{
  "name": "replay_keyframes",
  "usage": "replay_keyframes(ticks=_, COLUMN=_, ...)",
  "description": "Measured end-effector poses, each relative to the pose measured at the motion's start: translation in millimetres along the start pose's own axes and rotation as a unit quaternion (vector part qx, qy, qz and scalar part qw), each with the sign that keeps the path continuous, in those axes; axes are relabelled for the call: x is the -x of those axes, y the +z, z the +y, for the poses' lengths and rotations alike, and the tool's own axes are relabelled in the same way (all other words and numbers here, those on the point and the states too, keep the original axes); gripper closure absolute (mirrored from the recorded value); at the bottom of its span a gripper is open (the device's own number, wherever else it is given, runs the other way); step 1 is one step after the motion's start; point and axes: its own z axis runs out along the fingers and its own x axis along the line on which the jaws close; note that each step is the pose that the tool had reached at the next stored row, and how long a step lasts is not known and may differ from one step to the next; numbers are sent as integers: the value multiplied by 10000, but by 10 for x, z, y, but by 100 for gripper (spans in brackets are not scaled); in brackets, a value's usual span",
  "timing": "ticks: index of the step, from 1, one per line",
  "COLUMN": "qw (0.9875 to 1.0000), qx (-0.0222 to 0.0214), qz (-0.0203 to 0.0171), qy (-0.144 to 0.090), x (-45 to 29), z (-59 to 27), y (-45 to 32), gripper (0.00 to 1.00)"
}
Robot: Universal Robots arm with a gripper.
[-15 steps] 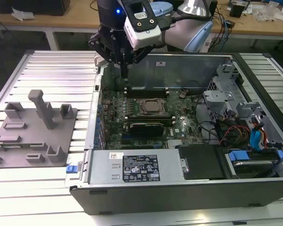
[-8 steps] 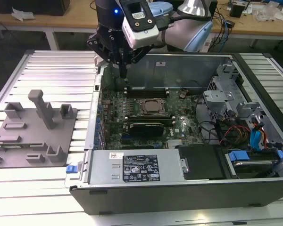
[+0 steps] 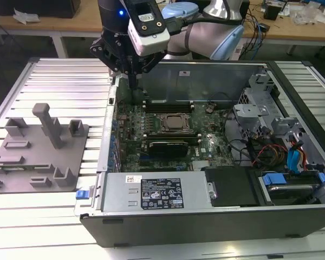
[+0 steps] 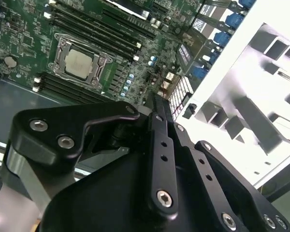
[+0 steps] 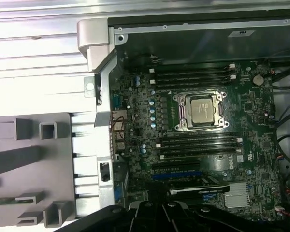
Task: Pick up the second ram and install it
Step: 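Reach for the second ram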
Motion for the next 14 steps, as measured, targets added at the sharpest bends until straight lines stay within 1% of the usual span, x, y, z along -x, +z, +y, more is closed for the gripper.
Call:
replay_keyframes(ticks=4, qw=10000, qx=0, qz=0, qy=0, x=-56, z=-4, y=0, gripper=92)
replay_keyframes(ticks=8, qw=10000, qx=0, qz=0, qy=0, x=-89, z=-7, y=0, gripper=92)
replay_keyframes(ticks=9, qw=10000, qx=0, qz=0, qy=-1, x=-127, z=-10, y=2, gripper=92)
replay_keyframes(ticks=12, qw=10000, qx=0, qz=0, qy=0, x=-207, z=-16, y=8, gripper=92)
replay_keyframes(ticks=14, qw=10000, qx=0, qz=0, qy=0, x=-298, z=-23, y=13, gripper=92)
